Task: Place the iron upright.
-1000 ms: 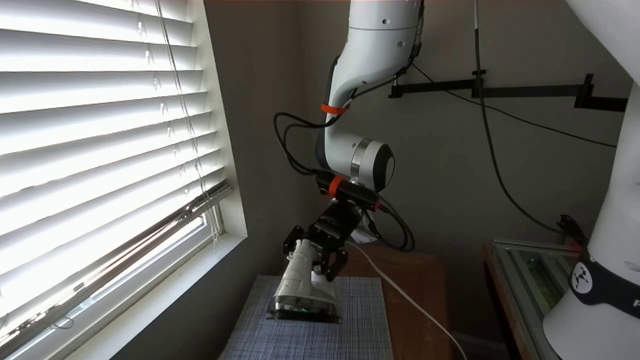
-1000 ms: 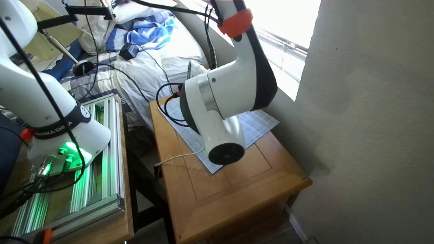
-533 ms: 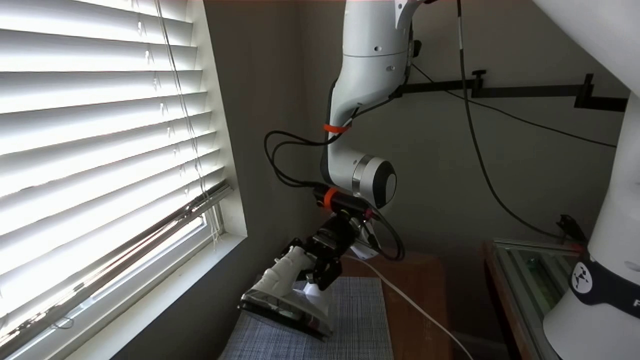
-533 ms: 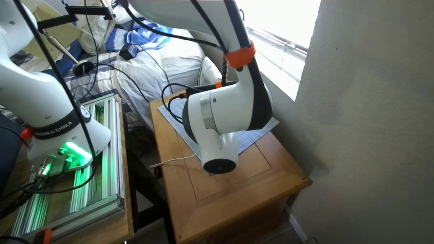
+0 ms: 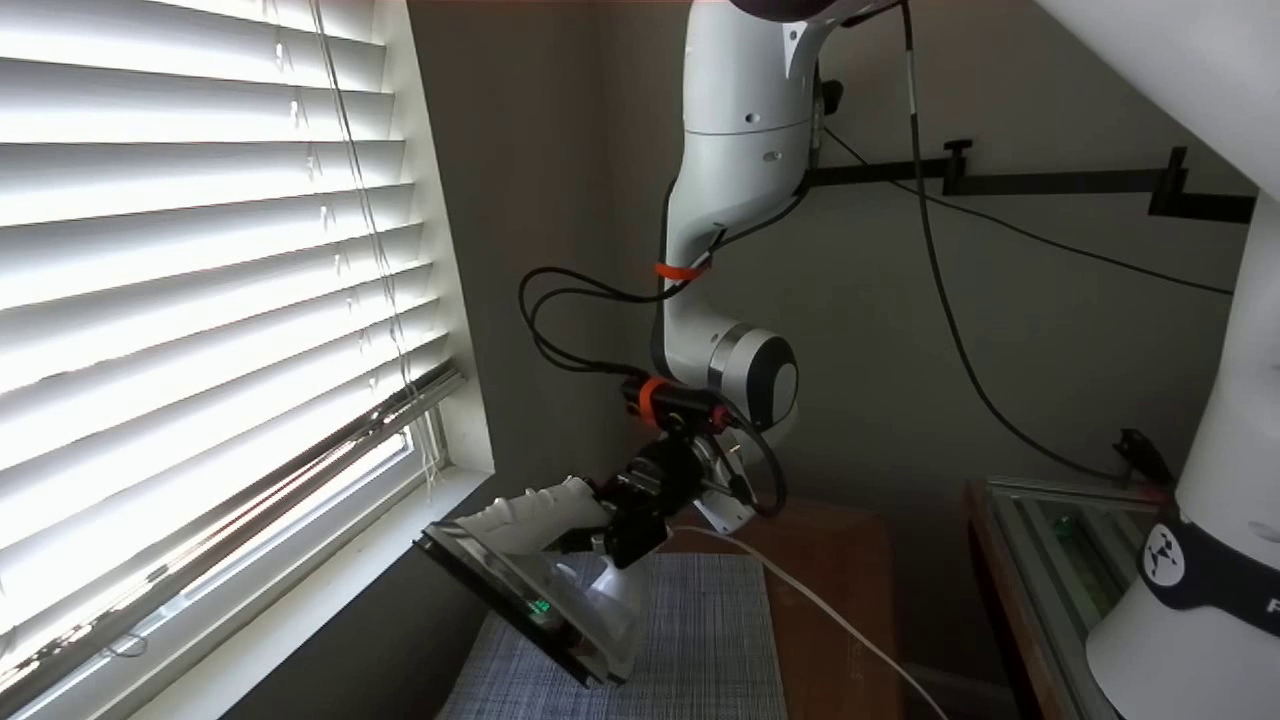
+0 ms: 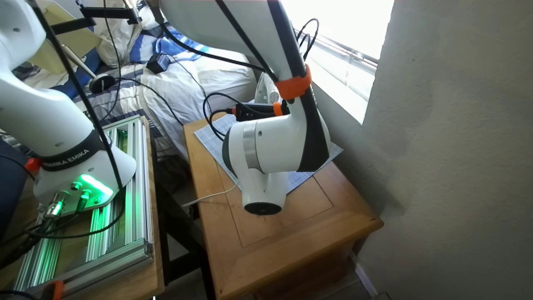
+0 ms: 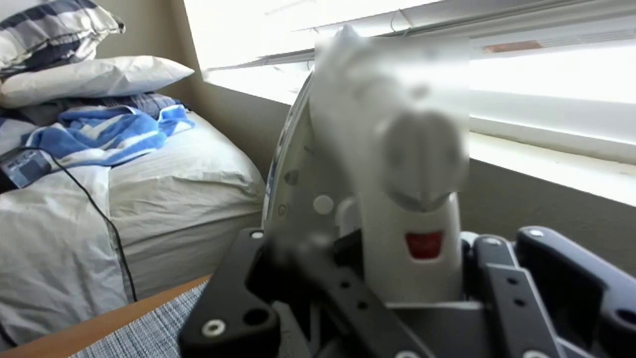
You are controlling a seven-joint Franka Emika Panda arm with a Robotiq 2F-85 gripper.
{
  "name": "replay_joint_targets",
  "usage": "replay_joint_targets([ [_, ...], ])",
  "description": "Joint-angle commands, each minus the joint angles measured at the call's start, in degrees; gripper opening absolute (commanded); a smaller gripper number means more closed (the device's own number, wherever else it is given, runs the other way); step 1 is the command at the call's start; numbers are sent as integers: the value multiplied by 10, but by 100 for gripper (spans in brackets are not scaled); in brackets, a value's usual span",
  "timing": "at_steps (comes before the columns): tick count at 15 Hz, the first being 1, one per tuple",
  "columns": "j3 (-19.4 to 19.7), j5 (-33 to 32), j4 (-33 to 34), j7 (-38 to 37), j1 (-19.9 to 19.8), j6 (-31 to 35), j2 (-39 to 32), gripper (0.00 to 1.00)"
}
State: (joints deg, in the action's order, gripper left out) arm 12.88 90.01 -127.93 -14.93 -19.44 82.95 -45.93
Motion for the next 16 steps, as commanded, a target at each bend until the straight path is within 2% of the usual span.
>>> replay_joint_targets([
  [1,-6,23,8,-36,-18,-82,-15,0],
  [4,-7,28,14,-44,-22,-121,-37,0],
  [8,1,-4,33,-9,-16,-174,-69,0],
  [16,17,-79,73,30,10,-179,-94,0],
])
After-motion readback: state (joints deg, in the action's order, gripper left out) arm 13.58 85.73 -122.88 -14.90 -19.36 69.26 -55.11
